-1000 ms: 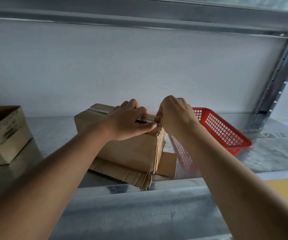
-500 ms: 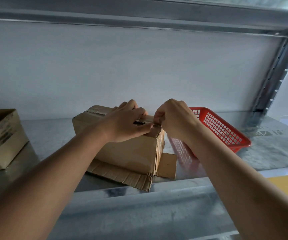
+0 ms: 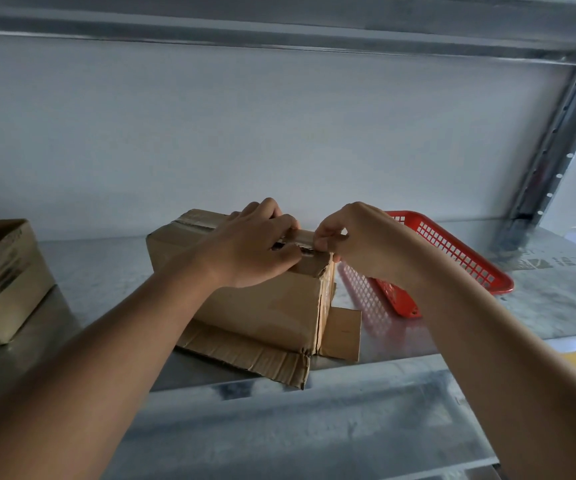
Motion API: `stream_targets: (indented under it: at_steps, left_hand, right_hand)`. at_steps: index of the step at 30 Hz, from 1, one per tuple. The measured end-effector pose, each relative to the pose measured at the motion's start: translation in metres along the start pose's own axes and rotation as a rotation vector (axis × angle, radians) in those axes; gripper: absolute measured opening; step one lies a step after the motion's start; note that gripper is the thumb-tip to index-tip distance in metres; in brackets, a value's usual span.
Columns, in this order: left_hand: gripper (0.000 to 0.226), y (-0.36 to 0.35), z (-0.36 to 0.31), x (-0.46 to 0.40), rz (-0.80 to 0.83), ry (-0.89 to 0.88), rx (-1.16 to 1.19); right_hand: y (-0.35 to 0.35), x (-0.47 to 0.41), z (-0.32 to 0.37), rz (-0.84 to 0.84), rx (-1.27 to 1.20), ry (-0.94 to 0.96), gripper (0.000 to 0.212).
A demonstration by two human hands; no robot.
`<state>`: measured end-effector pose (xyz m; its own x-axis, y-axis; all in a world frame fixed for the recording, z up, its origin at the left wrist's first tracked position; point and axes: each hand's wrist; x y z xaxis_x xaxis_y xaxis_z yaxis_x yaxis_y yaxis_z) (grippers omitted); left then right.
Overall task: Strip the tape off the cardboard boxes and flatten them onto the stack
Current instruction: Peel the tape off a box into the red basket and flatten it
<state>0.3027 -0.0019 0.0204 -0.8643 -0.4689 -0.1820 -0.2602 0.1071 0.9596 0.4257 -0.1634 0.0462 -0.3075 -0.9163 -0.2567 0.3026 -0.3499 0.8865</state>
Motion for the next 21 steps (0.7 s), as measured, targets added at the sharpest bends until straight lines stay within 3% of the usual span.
stream_targets:
  at_steps: [5,10,21]
  left_hand:
    - [0.039,0.001,0.0,-0.002,0.05,0.013,0.041]
    - [0.034,0.008,0.007,-0.002,0.1,0.016,0.331]
    - [0.031,0.019,0.011,-0.001,0.119,0.022,0.282]
  right_hand:
    - [0.002,0.01,-0.001,-0.118,0.06,0.094,0.006]
    - [0.006,0.006,0.001,-0.09,0.235,0.174,0.013]
    - [0.004,0.007,0.01,-0.063,0.468,0.287,0.018]
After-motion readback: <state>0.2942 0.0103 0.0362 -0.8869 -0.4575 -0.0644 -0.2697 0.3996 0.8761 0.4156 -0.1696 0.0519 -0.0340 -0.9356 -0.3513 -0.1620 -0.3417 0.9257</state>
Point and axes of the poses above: each hand's wrist, its own x-axis away from the middle knuckle, its own y-axis out of the back of the hand, z = x × y, and after that the axes turned 14 degrees about y, right-handed
